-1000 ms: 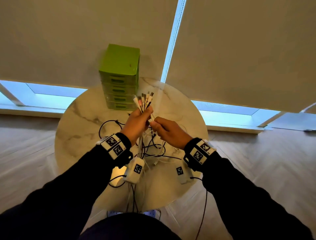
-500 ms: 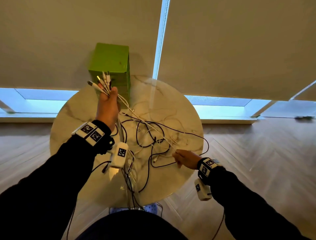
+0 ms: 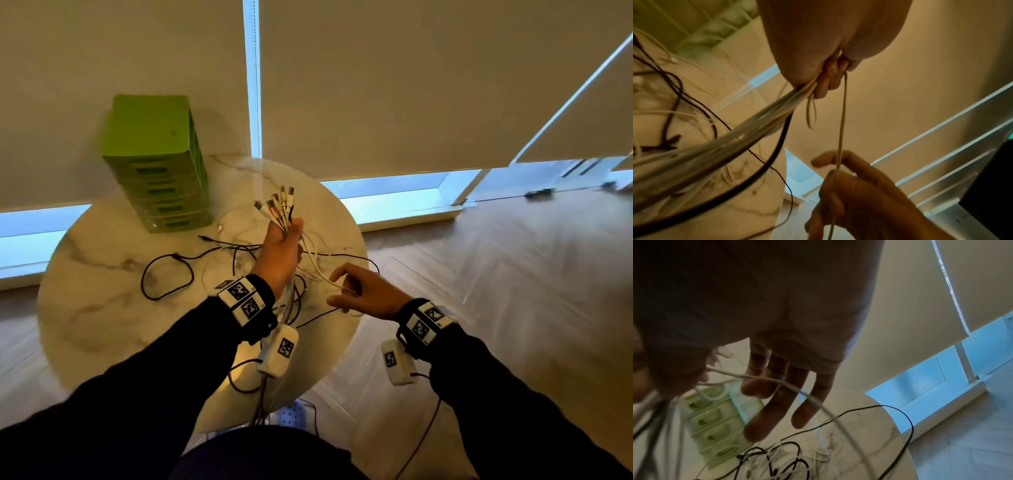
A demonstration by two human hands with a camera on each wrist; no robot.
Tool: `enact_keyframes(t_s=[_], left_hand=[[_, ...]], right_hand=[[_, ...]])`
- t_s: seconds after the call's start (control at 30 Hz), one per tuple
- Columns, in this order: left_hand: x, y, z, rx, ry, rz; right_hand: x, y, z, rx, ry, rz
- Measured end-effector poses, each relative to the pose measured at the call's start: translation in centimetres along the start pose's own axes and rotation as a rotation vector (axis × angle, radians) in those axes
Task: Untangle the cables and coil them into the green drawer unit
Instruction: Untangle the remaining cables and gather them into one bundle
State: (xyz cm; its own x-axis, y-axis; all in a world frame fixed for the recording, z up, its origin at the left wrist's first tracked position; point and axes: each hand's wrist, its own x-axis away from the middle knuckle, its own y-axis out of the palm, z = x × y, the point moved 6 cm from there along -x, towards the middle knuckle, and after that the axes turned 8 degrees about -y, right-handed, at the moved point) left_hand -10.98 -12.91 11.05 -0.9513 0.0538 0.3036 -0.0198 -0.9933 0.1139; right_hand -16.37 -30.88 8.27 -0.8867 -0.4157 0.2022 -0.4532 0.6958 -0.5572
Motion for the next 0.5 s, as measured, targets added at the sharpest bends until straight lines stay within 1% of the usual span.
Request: enact_keyframes(t_s=[0.1,0.2,0.3,0.37,0.4,0.43,0.5], left_hand=[[0.4,4.4,-0.5,0.019,-0.038,-0.153],[0.3,6.7,-0.8,0.032,-0.103,-0.218],[-0.3,7.3,-1.0,0.086,-0.138,-0.275],[-0.4,7.4,-0.8,0.121,-0.166,-0.298],[-0.4,7.4,-0.6,0.141,-0.178,-0.314],[-0.3,7.5,-0.4,0.164,-0.190,-0.336],[-0.2,7.7,0.0,0.214,-0.215,-0.391]], right_hand=[[1.9,-1.1,-0.8,0.074,0.003,0.102],[3.7,-2.1,0.2,0.138,0.036,0.159],[6.1,-3.9,3.3,0.149,0.162,0.323],[8.2,-4.8,7.4,0.202,0.322,0.361],[9.3,-4.8,9.8,0.254,0.428,0.316],[10.4,-4.5,12.1,0.313,0.544,0.222],[12.3,-2.8,15.4,0.405,0.741,-0.036]])
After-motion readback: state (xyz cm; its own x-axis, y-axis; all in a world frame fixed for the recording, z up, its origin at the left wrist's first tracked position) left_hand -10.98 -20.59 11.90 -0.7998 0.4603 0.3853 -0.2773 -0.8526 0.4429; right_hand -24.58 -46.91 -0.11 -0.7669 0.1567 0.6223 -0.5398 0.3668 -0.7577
